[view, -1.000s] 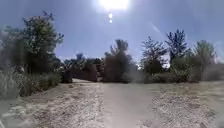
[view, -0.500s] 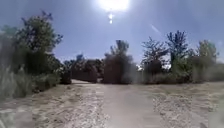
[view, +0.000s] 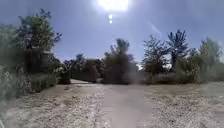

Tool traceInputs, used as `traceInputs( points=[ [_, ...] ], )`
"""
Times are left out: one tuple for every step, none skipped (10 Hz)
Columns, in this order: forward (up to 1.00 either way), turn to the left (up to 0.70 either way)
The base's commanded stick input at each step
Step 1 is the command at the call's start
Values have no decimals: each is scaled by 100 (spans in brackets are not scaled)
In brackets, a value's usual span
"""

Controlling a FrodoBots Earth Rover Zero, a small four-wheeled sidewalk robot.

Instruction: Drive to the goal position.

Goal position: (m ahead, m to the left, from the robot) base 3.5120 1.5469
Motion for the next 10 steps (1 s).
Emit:
traceInputs(
  points=[
    [45, 27],
    [45, 27],
    [45, 19],
    [45, 5],
    [45, 0],
    [45, 0],
    [45, 0],
    [45, 0],
    [45, 0],
    [45, 0]
  ],
)
